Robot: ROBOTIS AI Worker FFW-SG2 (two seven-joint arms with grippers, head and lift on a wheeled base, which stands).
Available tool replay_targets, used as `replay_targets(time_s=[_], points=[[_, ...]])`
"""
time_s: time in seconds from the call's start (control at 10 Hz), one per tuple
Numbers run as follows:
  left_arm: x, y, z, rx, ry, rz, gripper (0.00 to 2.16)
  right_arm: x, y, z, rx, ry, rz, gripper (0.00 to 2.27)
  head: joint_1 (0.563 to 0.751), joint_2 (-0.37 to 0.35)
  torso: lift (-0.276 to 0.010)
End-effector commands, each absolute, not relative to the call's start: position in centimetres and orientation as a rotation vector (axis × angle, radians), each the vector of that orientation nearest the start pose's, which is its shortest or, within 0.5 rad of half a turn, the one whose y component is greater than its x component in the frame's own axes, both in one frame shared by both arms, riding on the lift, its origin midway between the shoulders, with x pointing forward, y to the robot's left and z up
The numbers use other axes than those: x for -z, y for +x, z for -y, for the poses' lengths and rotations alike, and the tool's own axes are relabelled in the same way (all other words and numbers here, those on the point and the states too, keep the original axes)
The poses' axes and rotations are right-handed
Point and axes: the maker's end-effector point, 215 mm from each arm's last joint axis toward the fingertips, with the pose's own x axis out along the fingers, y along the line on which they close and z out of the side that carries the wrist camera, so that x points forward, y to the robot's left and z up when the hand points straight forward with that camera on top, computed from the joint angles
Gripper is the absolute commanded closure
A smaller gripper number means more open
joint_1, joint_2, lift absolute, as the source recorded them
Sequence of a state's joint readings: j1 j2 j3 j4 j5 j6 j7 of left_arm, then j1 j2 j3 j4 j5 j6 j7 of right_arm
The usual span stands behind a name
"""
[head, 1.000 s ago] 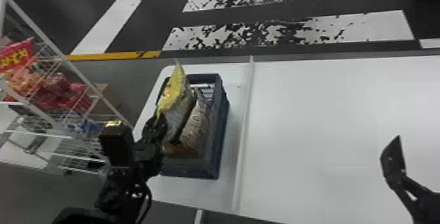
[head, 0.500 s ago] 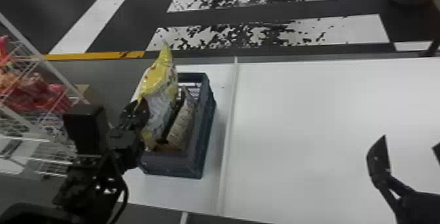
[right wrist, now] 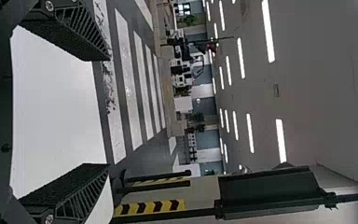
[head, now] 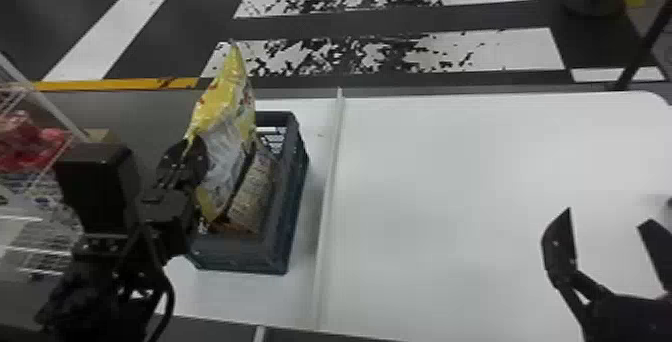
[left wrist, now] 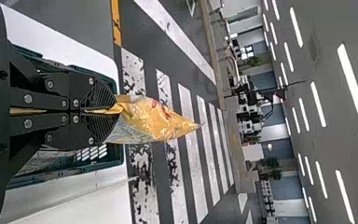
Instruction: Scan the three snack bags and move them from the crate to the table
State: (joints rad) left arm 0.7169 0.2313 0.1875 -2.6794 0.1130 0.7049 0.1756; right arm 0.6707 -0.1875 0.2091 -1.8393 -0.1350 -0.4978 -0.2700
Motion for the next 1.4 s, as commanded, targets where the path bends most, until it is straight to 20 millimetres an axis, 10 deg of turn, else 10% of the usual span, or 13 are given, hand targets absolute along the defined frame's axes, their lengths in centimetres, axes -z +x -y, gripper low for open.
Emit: replay_targets(time_s=[0.0,0.3,0.7,1.3], points=[[25.3,37.7,-31.7,-0.147,0.229,-0.255,2.08,38.3,35.4,21.1,0.052,0.123,0.044,0.07,0.695,0.176,-0.062],[22.2,37.6,-29.0,-0.092,0.167,-0.196,2.09,38.3,35.4,21.2,0.053,0.122,0.045,0.07,0.695,0.156,-0.062],[23.6,37.4,-21.3,0.181,-0.048,-0.23,2.09,38.2,35.4,21.8,0.069,0.117,0.051,0.07,0.695,0.04,-0.062],[32.3,36.4,-12.3,0.62,-0.397,-0.309,2.09,37.5,36.3,21.7,0.064,0.115,0.063,0.07,0.695,-0.119,-0.062]])
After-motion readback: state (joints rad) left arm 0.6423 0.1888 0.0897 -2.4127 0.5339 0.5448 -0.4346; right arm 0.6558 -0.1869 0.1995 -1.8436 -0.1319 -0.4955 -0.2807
